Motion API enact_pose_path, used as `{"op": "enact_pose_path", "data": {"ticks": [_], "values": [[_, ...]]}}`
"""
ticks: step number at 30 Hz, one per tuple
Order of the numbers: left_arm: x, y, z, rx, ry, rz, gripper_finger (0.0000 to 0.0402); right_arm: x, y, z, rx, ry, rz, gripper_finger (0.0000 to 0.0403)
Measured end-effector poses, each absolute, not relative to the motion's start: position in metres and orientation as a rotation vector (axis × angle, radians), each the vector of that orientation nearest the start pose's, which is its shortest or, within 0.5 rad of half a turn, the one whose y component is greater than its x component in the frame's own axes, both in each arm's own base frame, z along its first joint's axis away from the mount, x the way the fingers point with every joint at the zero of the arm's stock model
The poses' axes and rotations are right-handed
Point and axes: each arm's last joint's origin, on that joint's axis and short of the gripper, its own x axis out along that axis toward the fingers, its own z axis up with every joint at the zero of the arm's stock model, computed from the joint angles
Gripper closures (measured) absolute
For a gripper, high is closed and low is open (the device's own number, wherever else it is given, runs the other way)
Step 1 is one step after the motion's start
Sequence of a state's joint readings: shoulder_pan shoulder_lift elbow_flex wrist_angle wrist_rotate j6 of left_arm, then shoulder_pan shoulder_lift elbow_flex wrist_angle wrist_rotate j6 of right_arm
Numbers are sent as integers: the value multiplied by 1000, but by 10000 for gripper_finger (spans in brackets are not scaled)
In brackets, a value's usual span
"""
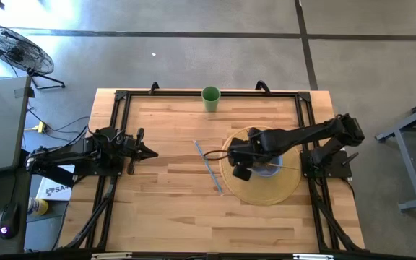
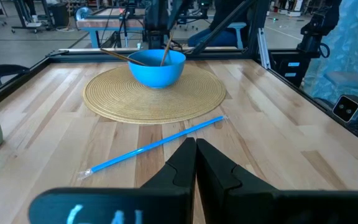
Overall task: Pick & Place Utensil
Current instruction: Put the green cup on the brown mat to the top right of the blue bowl
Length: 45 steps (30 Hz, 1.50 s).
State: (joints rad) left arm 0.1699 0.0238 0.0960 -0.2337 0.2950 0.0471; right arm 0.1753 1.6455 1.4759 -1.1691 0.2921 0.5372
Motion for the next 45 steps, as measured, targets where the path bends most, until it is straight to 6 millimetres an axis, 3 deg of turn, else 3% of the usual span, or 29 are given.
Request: {"op": "enact_pose_path", "data": {"ticks": [6,12,19,26,32,36,45], "values": [[90,7,172,10,154,-128,392,326,49,294,96,1036,-430,304],[90,7,172,10,154,-128,392,353,28,297,-52,881,-361,283],[90,7,172,10,154,-128,392,377,-44,278,-27,849,-474,201],[90,7,172,9,154,-128,392,383,-122,251,114,829,-609,93],[90,7,172,10,154,-128,392,380,-176,224,251,812,-671,20],[90,7,172,9,154,-128,392,377,-189,208,281,859,-688,5],[90,7,172,10,154,-128,392,384,-195,193,263,855,-725,4]]}}
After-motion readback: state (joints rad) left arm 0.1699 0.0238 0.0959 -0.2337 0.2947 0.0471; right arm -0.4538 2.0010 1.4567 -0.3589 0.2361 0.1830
